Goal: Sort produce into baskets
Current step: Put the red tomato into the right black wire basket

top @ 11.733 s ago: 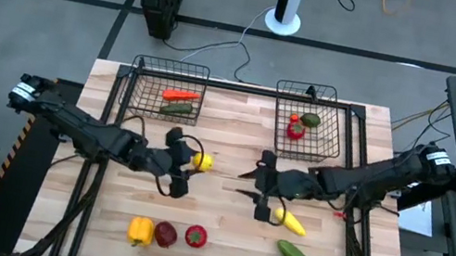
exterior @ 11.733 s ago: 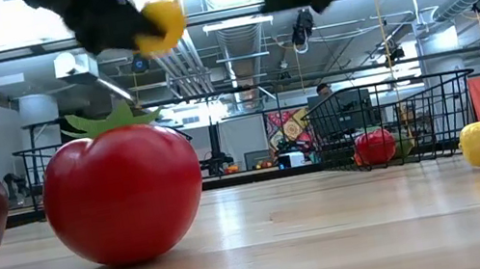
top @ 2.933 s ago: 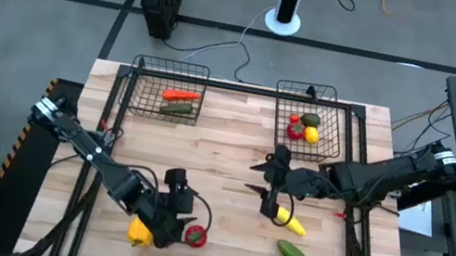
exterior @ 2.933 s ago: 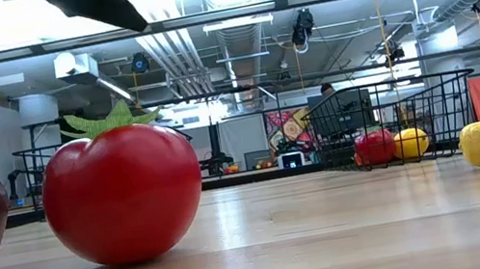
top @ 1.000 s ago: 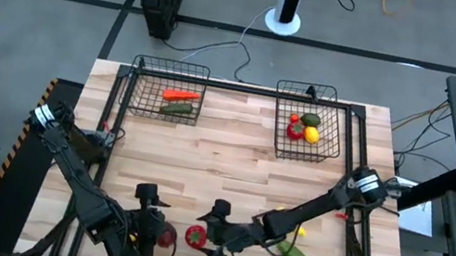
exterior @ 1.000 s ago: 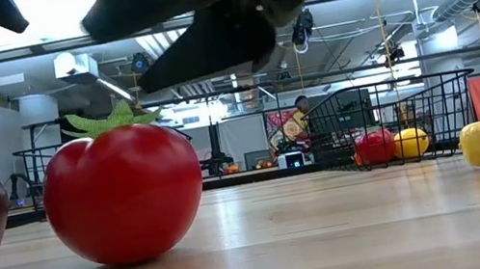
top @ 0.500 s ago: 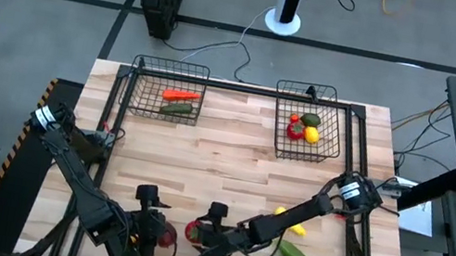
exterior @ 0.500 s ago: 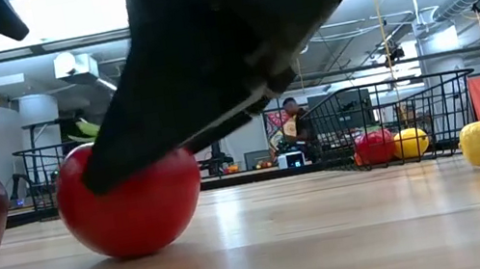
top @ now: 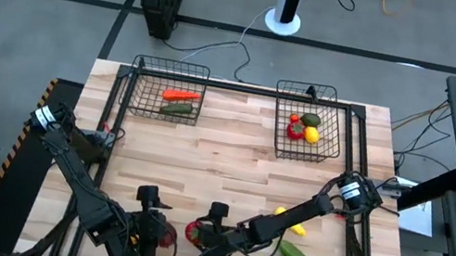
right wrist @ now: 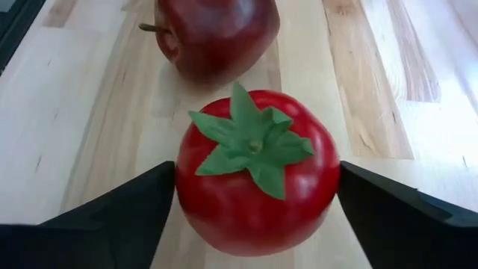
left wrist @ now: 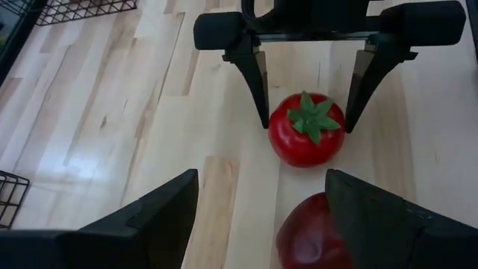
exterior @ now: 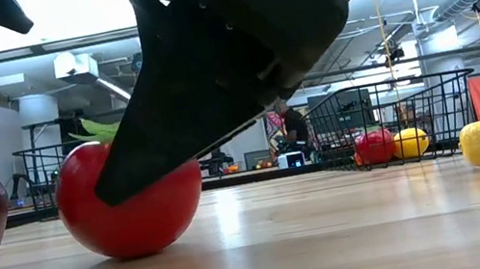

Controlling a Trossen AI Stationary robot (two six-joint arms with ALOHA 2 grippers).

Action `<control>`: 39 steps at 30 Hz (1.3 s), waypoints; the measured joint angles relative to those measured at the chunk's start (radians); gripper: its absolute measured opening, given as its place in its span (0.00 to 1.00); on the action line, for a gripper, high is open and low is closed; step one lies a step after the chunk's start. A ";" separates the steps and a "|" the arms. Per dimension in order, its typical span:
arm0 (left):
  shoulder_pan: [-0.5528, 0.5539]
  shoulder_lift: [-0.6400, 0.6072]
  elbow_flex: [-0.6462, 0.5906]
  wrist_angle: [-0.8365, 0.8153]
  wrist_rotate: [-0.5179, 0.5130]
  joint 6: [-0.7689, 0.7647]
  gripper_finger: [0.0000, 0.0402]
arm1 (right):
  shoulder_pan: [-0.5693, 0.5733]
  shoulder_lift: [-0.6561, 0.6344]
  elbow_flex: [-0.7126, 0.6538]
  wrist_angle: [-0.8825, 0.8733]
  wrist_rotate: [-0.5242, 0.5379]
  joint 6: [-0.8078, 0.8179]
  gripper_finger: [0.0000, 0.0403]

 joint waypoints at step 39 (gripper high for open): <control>0.074 -0.008 -0.002 0.210 -0.258 0.510 0.58 | -0.135 -0.595 -0.527 0.343 -0.088 0.025 0.74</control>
